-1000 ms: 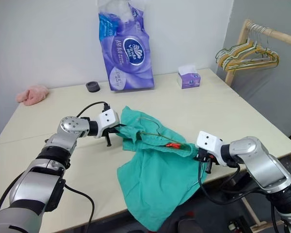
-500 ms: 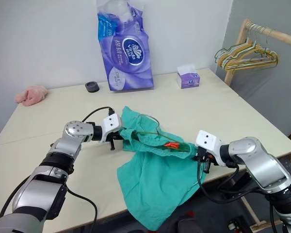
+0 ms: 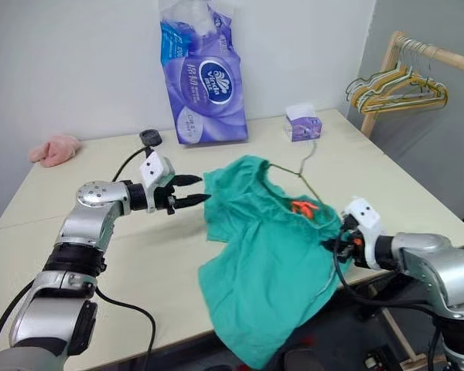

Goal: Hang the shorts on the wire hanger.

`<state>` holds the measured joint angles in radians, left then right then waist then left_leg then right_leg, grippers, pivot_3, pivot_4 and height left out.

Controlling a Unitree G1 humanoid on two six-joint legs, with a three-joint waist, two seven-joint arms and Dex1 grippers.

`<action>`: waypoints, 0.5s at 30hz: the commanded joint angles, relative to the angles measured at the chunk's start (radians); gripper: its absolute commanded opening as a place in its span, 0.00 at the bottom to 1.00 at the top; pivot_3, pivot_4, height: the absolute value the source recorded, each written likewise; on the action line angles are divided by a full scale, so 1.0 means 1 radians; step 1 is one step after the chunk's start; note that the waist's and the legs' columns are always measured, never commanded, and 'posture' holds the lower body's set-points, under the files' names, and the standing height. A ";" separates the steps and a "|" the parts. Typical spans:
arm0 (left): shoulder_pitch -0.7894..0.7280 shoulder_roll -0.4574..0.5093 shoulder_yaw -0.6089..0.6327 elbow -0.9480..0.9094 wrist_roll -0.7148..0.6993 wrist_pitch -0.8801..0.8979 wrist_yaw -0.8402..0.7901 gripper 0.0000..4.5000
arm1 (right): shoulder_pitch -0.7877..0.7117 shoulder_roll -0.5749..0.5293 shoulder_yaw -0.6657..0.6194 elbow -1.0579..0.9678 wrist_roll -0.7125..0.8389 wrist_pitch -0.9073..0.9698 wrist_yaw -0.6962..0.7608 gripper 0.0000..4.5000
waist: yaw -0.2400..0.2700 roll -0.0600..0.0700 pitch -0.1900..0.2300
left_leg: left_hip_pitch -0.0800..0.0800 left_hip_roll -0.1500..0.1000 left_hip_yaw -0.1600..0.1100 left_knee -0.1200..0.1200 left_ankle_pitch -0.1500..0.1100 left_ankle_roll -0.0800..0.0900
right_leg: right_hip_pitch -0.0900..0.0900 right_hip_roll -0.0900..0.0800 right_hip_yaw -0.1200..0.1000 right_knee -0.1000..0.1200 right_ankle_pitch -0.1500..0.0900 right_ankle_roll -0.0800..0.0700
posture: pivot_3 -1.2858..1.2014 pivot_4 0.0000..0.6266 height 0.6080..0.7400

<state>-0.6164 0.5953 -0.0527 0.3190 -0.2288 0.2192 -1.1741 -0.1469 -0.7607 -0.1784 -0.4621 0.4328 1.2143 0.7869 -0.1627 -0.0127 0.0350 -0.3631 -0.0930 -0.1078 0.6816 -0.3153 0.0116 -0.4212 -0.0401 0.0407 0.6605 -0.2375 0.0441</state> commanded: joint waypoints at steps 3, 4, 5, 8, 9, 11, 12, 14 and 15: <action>0.053 -0.066 -0.053 -0.350 -0.146 0.234 0.011 0.61 | 0.072 0.037 -0.209 -0.032 0.043 0.135 -0.096 0.00 | 0.000 0.000 0.000 | 0.000 0.000 0.001 0.001 0.000 0.001 | 0.000 0.000 0.001 0.001 0.000 0.000 | 0.41 0.07 1.00; 0.058 -0.079 -0.072 -0.386 -0.148 0.251 0.020 0.61 | 0.059 0.059 -0.259 -0.034 0.048 0.181 -0.120 0.00 | -0.002 0.001 0.000 | 0.001 0.000 0.001 0.000 0.000 0.001 | 0.000 0.000 0.001 0.001 0.000 0.001 | 0.40 0.07 1.00; 0.060 -0.091 -0.091 -0.415 -0.149 0.262 0.027 0.61 | 0.043 0.077 -0.304 -0.035 0.047 0.225 -0.146 0.00 | -0.004 0.002 0.000 | 0.001 0.000 0.001 0.000 0.000 0.001 | 0.001 0.000 0.001 0.001 0.000 0.001 | 0.40 0.07 1.00; 0.048 -0.134 -0.149 -0.475 -0.144 0.276 0.044 0.61 | -0.031 0.096 -0.441 -0.002 0.001 0.348 -0.230 0.00 | -0.007 0.009 -0.001 | 0.002 0.000 0.002 0.000 0.000 0.001 | 0.001 0.000 0.002 0.001 0.000 0.001 | 0.40 0.08 1.00; 0.040 -0.151 -0.160 -0.483 -0.147 0.285 0.054 0.61 | -0.048 0.090 -0.469 0.010 -0.014 0.369 -0.252 0.00 | -0.006 0.010 -0.002 | 0.002 0.000 0.003 0.000 0.000 0.001 | 0.001 0.000 0.002 0.001 0.000 0.001 | 0.40 0.08 1.00; 0.027 -0.180 -0.175 -0.481 -0.148 0.287 0.063 0.61 | -0.074 0.077 -0.507 0.025 -0.039 0.393 -0.289 0.00 | -0.001 0.010 -0.002 | 0.002 0.000 0.003 0.000 -0.001 0.001 | 0.002 0.000 0.003 0.000 0.000 0.001 | 0.39 0.09 1.00; 0.011 -0.212 -0.192 -0.454 -0.137 0.271 0.071 0.61 | -0.101 0.059 -0.539 0.046 -0.056 0.398 -0.309 0.00 | -0.001 0.010 -0.002 | 0.002 0.000 0.003 0.000 -0.001 0.001 | 0.002 0.000 0.002 -0.001 0.000 0.001 | 0.39 0.09 1.00; -0.026 -0.274 -0.232 -0.405 -0.102 0.225 0.088 0.61 | -0.171 0.031 -0.606 0.103 -0.086 0.400 -0.359 0.00 | 0.000 0.012 -0.001 | 0.002 0.000 0.003 0.000 -0.001 0.002 | 0.003 0.000 0.002 -0.001 0.000 0.001 | 0.38 0.10 1.00; -0.040 -0.296 -0.242 -0.397 -0.098 0.220 0.095 0.61 | -0.198 0.021 -0.628 0.125 -0.096 0.400 -0.380 0.00 | -0.001 0.014 -0.001 | 0.002 0.000 0.004 0.000 -0.001 0.002 | 0.003 0.000 0.003 -0.002 0.001 0.001 | 0.38 0.10 1.00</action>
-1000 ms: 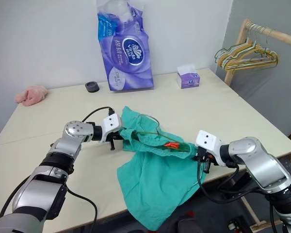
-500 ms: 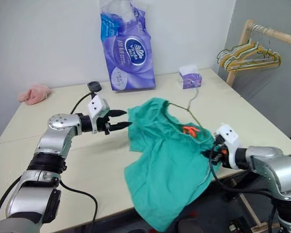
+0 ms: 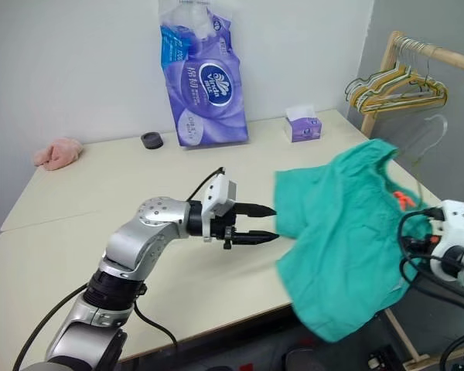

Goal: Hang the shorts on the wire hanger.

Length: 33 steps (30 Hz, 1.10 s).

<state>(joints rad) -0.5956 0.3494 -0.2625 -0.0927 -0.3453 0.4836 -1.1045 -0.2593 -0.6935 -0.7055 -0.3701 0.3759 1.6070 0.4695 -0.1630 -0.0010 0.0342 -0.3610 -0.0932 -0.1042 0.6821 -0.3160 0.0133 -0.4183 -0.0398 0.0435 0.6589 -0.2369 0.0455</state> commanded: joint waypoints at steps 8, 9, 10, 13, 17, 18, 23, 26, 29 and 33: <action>-0.128 -0.136 -0.070 0.024 0.030 -0.091 0.039 0.61 | -0.312 -0.150 -0.165 0.215 -0.138 -0.003 -0.197 0.00 | -0.037 0.015 0.002 | 0.002 0.001 0.005 -0.001 -0.002 0.004 | 0.003 0.001 0.003 -0.002 -0.001 0.002 | 0.38 0.10 1.00; -0.134 -0.143 -0.070 0.023 0.030 -0.094 0.041 0.61 | -0.332 -0.162 -0.167 0.242 -0.145 -0.008 -0.204 0.00 | -0.038 0.016 0.003 | 0.003 0.001 0.005 -0.001 -0.003 0.005 | 0.006 0.000 0.004 -0.002 -0.002 0.003 | 0.38 0.10 1.00; -0.142 -0.149 -0.071 0.024 0.032 -0.102 0.042 0.61 | -0.355 -0.177 -0.168 0.276 -0.154 -0.020 -0.215 0.00 | -0.040 0.017 0.003 | 0.006 0.001 0.005 -0.001 -0.004 0.007 | 0.010 0.000 0.004 -0.004 -0.003 0.004 | 0.38 0.10 1.00; -0.178 -0.171 -0.064 0.032 0.032 -0.119 0.047 0.61 | -0.423 -0.223 -0.171 0.397 -0.182 -0.071 -0.250 0.00 | -0.043 0.019 0.006 | 0.014 0.001 0.006 -0.002 -0.005 0.008 | 0.017 0.001 0.004 -0.009 -0.003 0.005 | 0.38 0.10 1.00; -0.232 -0.190 -0.056 0.038 0.022 -0.140 0.039 0.61 | -0.441 -0.288 -0.185 0.546 -0.200 -0.098 -0.264 0.00 | -0.040 0.023 0.009 | 0.015 -0.001 0.008 -0.002 -0.007 0.012 | 0.021 0.000 0.005 -0.013 -0.005 0.009 | 0.38 0.11 1.00; -0.240 -0.191 -0.057 0.041 0.025 -0.150 0.039 0.61 | -0.439 -0.296 -0.191 0.571 -0.204 -0.103 -0.268 0.00 | -0.039 0.023 0.009 | 0.015 0.000 0.008 -0.002 -0.007 0.012 | 0.022 0.000 0.005 -0.013 -0.005 0.009 | 0.38 0.11 1.00; -0.292 -0.211 -0.057 0.064 0.024 -0.183 0.035 0.61 | -0.448 -0.333 -0.245 0.689 -0.223 -0.119 -0.300 0.00 | -0.041 0.028 0.012 | 0.018 0.000 0.009 -0.002 -0.008 0.013 | 0.028 0.001 0.006 -0.014 -0.006 0.012 | 0.38 0.12 1.00; -0.326 -0.230 -0.059 0.094 0.024 -0.204 0.027 0.61 | -0.427 -0.349 -0.265 0.718 -0.226 -0.107 -0.301 0.00 | -0.040 0.029 0.014 | 0.019 -0.001 0.010 -0.002 -0.008 0.014 | 0.029 0.001 0.007 -0.015 -0.010 0.017 | 0.38 0.12 1.00; -0.355 -0.254 -0.067 0.114 0.008 -0.212 -0.001 0.61 | -0.400 -0.369 -0.289 0.737 -0.237 -0.105 -0.299 0.00 | -0.040 0.030 0.014 | 0.020 -0.001 0.012 -0.002 -0.009 0.015 | 0.029 0.001 0.010 -0.015 -0.010 0.018 | 0.38 0.12 1.00; -0.380 -0.283 -0.070 0.132 -0.015 -0.207 -0.041 0.61 | -0.359 -0.366 -0.305 0.706 -0.233 -0.080 -0.287 0.00 | -0.044 0.029 0.015 | 0.022 -0.001 0.018 -0.002 -0.010 0.017 | 0.030 0.002 0.015 -0.015 -0.012 0.020 | 0.37 0.12 1.00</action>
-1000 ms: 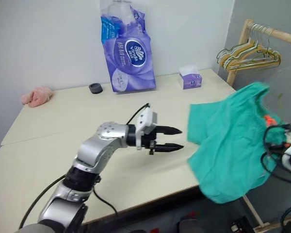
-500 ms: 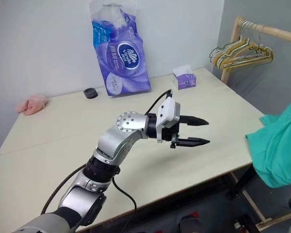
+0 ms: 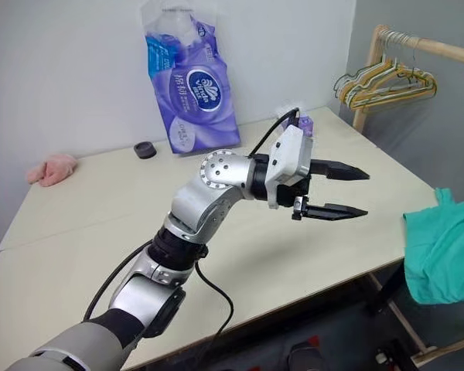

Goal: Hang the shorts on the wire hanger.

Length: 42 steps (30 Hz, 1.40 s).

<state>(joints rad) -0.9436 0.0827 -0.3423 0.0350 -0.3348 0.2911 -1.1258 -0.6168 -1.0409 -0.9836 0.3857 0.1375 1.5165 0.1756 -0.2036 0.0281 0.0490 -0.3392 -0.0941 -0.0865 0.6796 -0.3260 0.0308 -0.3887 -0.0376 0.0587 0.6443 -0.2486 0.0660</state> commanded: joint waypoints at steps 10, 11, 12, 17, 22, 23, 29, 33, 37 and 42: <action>-0.085 -0.092 0.073 0.060 -0.090 0.065 0.025 0.61 | 0.007 0.023 -0.020 -0.125 0.018 0.020 0.018 0.00 | -0.044 -0.004 0.003 | 0.009 -0.001 0.017 0.000 -0.006 0.009 | 0.004 0.002 0.014 -0.002 -0.001 0.011 | 0.37 0.12 1.00; -0.085 -0.095 0.074 0.059 -0.093 0.072 0.028 0.61 | 0.007 0.024 -0.018 -0.127 0.017 0.019 0.019 0.00 | -0.049 -0.004 0.003 | 0.009 -0.001 0.017 0.000 -0.006 0.010 | 0.004 0.002 0.015 -0.002 -0.001 0.012 | 0.37 0.11 1.00; -0.087 -0.099 0.076 0.060 -0.097 0.080 0.037 0.61 | 0.007 0.024 -0.016 -0.126 0.017 0.017 0.020 0.00 | -0.052 -0.004 0.004 | 0.009 -0.001 0.018 0.000 -0.007 0.010 | 0.004 0.002 0.015 -0.002 -0.001 0.012 | 0.37 0.11 1.00; -0.095 -0.111 0.075 0.074 -0.089 0.086 0.067 0.61 | 0.003 0.027 -0.004 -0.132 0.020 0.013 0.025 0.17 | -0.062 -0.005 0.005 | 0.009 -0.001 0.018 0.000 -0.007 0.010 | 0.004 0.002 0.015 -0.002 -0.001 0.012 | 0.37 0.11 1.00; -0.103 -0.122 0.071 0.087 -0.084 0.081 0.083 0.61 | 0.003 0.042 0.003 -0.176 0.026 0.033 0.031 0.53 | -0.069 -0.005 0.007 | 0.009 -0.001 0.018 0.000 -0.007 0.010 | 0.004 0.002 0.015 -0.002 -0.001 0.012 | 0.37 0.10 1.00; -0.104 -0.123 0.071 0.089 -0.084 0.080 0.084 0.61 | 0.003 0.045 0.001 -0.188 0.025 0.039 0.030 0.62 | -0.070 -0.006 0.007 | 0.009 -0.001 0.018 0.000 -0.007 0.010 | 0.004 0.002 0.015 -0.003 -0.001 0.012 | 0.37 0.10 1.00; -0.102 -0.127 0.067 0.094 -0.076 0.074 0.087 0.61 | -0.012 0.083 -0.027 -0.290 0.009 0.076 0.013 0.99 | -0.073 -0.007 0.008 | 0.009 -0.001 0.018 0.000 -0.007 0.009 | 0.004 0.002 0.015 -0.003 -0.001 0.013 | 0.37 0.10 1.00; -0.102 -0.129 0.067 0.100 -0.072 0.070 0.088 0.61 | -0.005 0.110 0.006 -0.422 -0.010 0.064 -0.011 0.99 | -0.074 -0.007 0.008 | 0.009 -0.001 0.018 0.000 -0.007 0.009 | 0.003 0.002 0.015 -0.003 -0.001 0.013 | 0.37 0.10 1.00; -0.106 -0.127 0.068 0.111 -0.066 0.064 0.096 0.61 | 0.005 0.122 0.049 -0.512 -0.048 -0.054 -0.063 0.99 | -0.075 -0.007 0.008 | 0.009 -0.001 0.017 0.000 -0.008 0.009 | 0.003 0.000 0.016 -0.003 -0.001 0.013 | 0.37 0.09 1.00; -0.058 -0.086 0.088 0.119 -0.036 0.073 0.148 0.61 | 0.001 0.163 0.144 -0.675 -0.089 -0.292 -0.131 0.99 | -0.078 -0.007 0.008 | 0.009 0.000 0.017 0.000 -0.008 0.008 | 0.003 0.000 0.016 -0.003 -0.001 0.014 | 0.37 0.09 1.00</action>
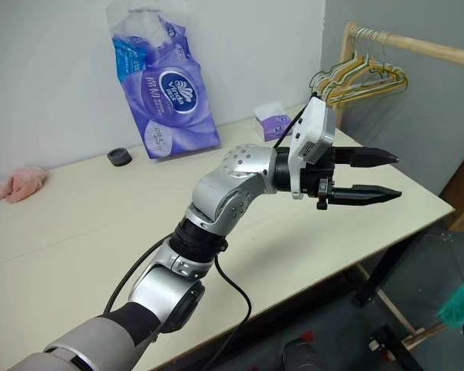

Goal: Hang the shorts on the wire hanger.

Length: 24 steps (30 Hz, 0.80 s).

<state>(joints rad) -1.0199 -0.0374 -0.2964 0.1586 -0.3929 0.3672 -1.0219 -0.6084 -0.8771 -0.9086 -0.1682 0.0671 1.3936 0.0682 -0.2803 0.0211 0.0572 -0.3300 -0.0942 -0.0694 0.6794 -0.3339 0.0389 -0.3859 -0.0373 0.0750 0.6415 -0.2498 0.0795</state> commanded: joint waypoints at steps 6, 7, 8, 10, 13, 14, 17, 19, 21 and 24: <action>0.138 0.137 0.098 -0.004 0.125 0.015 0.240 0.61 | 0.125 0.073 0.244 -0.278 0.012 -0.494 0.066 0.99 | -0.026 -0.006 0.004 | 0.001 0.001 -0.003 -0.001 0.000 -0.001 | 0.000 0.000 0.000 0.000 0.000 0.000 | 0.39 0.09 1.00; 0.169 0.164 0.120 -0.001 0.167 0.020 0.317 0.61 | 0.148 0.110 0.284 -0.302 0.026 -0.537 0.079 0.99 | -0.026 -0.007 0.004 | 0.001 0.001 -0.003 0.000 0.000 -0.001 | 0.000 0.000 0.000 0.000 0.000 0.000 | 0.39 0.09 1.00; 0.199 0.183 0.149 -0.004 0.196 0.034 0.391 0.61 | 0.169 0.145 0.325 -0.318 0.033 -0.569 0.088 0.99 | -0.026 -0.009 0.006 | 0.001 0.002 -0.004 0.000 0.000 -0.001 | 0.000 0.000 -0.001 0.000 0.000 0.000 | 0.40 0.09 1.00; 0.262 0.227 0.189 -0.025 0.257 0.030 0.505 0.61 | 0.217 0.189 0.414 -0.324 0.021 -0.660 0.109 0.99 | -0.024 -0.010 0.006 | 0.001 0.002 -0.004 0.001 0.000 -0.002 | -0.001 0.000 0.000 0.002 0.000 0.000 | 0.41 0.09 1.00; 0.347 0.267 0.241 -0.066 0.321 0.056 0.642 0.61 | 0.240 0.271 0.515 -0.305 0.040 -0.792 0.148 0.99 | -0.002 -0.009 0.006 | 0.002 0.001 -0.006 0.001 0.000 -0.003 | -0.003 0.000 -0.001 0.003 0.001 0.000 | 0.42 0.08 1.00; 0.385 0.271 0.274 -0.087 0.343 0.080 0.711 0.61 | 0.245 0.305 0.561 -0.285 0.040 -0.846 0.158 0.99 | 0.011 -0.010 0.007 | 0.001 0.001 -0.007 0.000 0.001 -0.005 | -0.004 -0.001 -0.002 0.004 0.001 -0.001 | 0.43 0.08 1.00; 0.556 0.297 0.391 -0.191 0.451 0.068 0.934 0.61 | 0.257 0.429 0.747 -0.172 0.033 -1.035 0.214 0.99 | 0.045 -0.013 0.007 | 0.001 0.002 -0.010 -0.001 0.001 -0.008 | -0.005 0.000 -0.005 0.003 0.006 -0.009 | 0.45 0.06 1.00; 0.639 0.302 0.432 -0.243 0.478 0.035 0.995 0.61 | 0.263 0.466 0.820 -0.106 0.032 -1.114 0.267 0.99 | 0.075 -0.015 0.007 | 0.001 0.002 -0.011 -0.001 0.000 -0.012 | -0.006 0.001 -0.005 0.004 0.006 -0.010 | 0.46 0.06 1.00; 0.723 0.277 0.469 -0.297 0.478 0.007 1.041 0.61 | 0.261 0.515 0.866 -0.034 0.038 -1.154 0.285 0.99 | 0.117 -0.016 0.007 | -0.003 0.002 -0.011 -0.001 0.000 -0.014 | -0.011 0.001 -0.005 0.004 0.006 -0.011 | 0.48 0.05 1.00; 0.819 0.234 0.499 -0.354 0.463 -0.001 1.078 0.61 | 0.247 0.591 0.902 0.078 0.032 -1.209 0.265 0.99 | 0.188 -0.021 0.002 | -0.012 0.000 -0.012 0.001 0.001 -0.014 | -0.023 0.000 -0.007 0.003 0.007 -0.012 | 0.50 0.04 1.00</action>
<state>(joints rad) -0.2159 0.2120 0.2018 -0.1250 0.0739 0.3988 0.0354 -0.3375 -0.3039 -0.0073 -0.1123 0.0998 0.2396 0.3456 -0.0926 -0.0004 0.0596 -0.3442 -0.0940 -0.0812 0.6808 -0.3333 0.0248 -0.4117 -0.0377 0.0677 0.6446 -0.2429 0.0675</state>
